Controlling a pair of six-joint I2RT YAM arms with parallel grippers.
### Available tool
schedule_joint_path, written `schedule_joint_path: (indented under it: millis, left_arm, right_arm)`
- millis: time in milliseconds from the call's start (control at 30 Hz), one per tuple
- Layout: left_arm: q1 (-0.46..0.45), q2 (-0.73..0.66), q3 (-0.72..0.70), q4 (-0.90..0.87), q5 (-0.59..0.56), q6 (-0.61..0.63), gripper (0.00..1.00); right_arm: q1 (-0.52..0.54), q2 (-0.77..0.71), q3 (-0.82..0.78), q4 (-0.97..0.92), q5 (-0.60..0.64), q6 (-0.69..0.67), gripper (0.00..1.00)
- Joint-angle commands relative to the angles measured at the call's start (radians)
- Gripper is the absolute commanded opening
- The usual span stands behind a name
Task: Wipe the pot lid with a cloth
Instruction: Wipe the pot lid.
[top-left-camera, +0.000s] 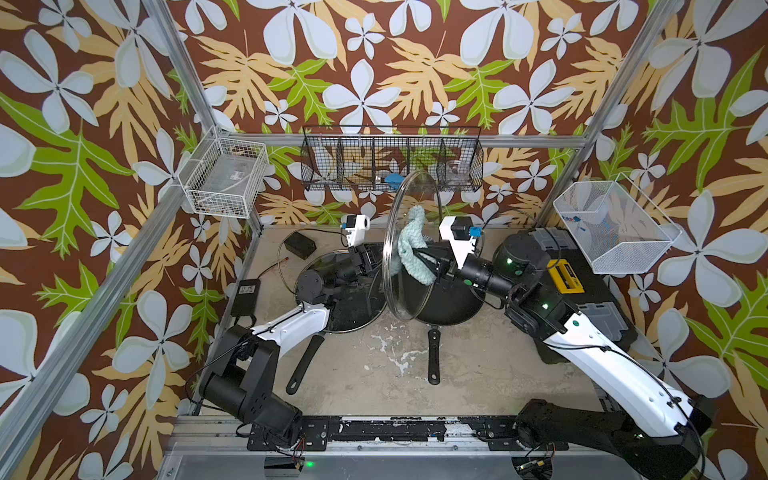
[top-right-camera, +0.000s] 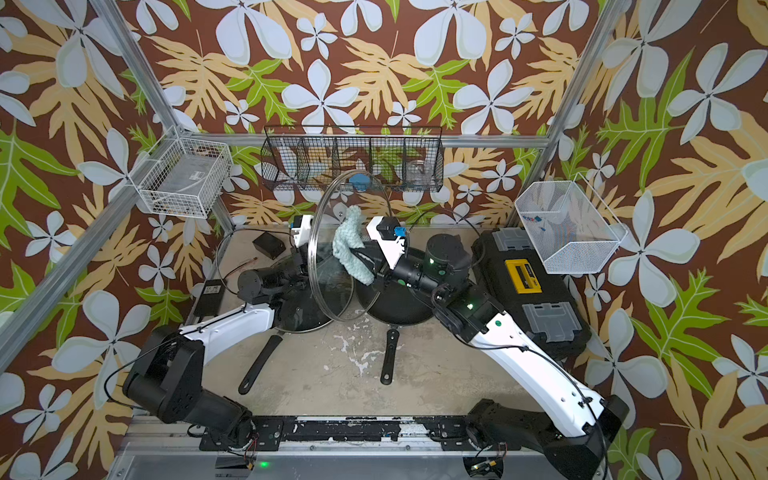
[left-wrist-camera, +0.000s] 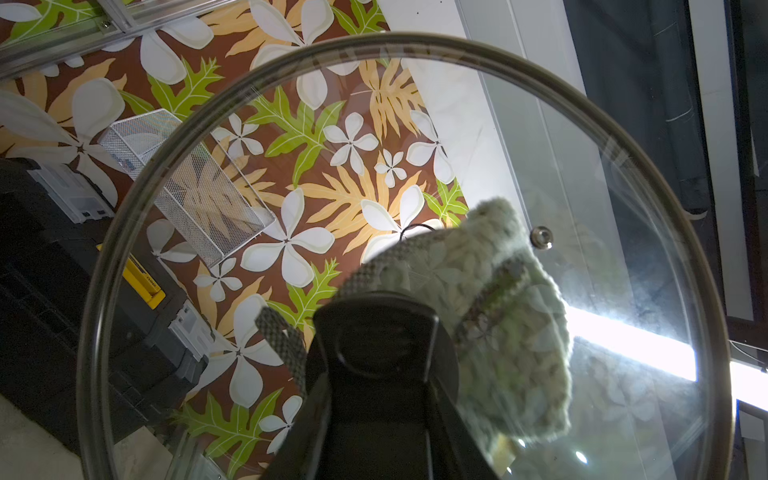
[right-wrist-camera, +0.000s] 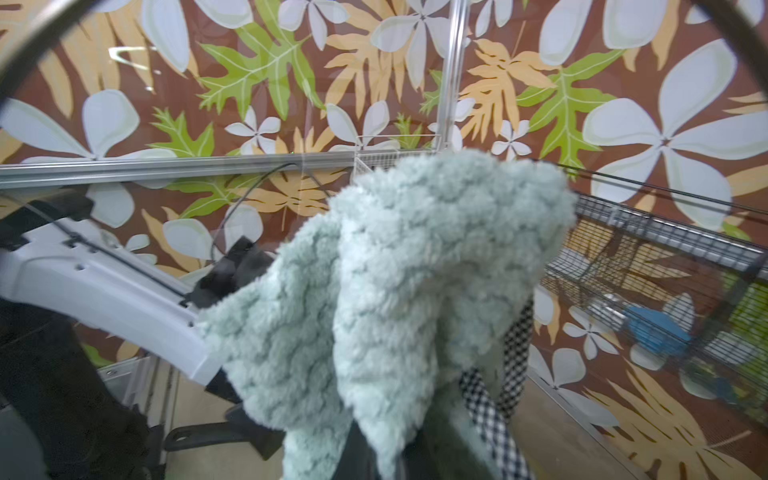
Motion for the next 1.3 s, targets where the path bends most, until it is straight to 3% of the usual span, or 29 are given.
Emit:
schedule_joint_path:
  millis: [0,167,333,667,833,1000,1267]
  left_arm:
    - [0.001,0.0,0.009,0.267,-0.054,-0.003,0.0]
    - [0.002,-0.002,0.011,0.266,-0.051,-0.003,0.0]
    - [0.002,-0.001,0.013,0.274,-0.051,-0.01,0.0]
    - [0.001,-0.015,0.013,0.289,-0.048,-0.026,0.0]
    - [0.001,-0.025,0.011,0.292,-0.046,-0.029,0.0]
    - [0.001,-0.025,0.016,0.289,-0.046,-0.027,0.0]
    - [0.001,-0.031,0.011,0.275,-0.049,-0.015,0.0]
  right_arm:
    - [0.076,-0.042,-0.03,-0.023,0.008,-0.063,0.0]
    - [0.116,-0.072,-0.072,-0.046,0.018,-0.099,0.0]
    - [0.093,-0.047,-0.082,-0.006,0.159,-0.148,0.0]
    - [-0.231,0.1,-0.021,0.111,0.12,-0.056,0.0]
    - [-0.319,0.151,0.022,0.115,0.136,-0.04,0.0]
    - [-0.308,0.098,-0.005,0.101,0.029,-0.031,0.0]
    - [-0.153,-0.028,-0.094,0.021,-0.018,-0.031,0.0]
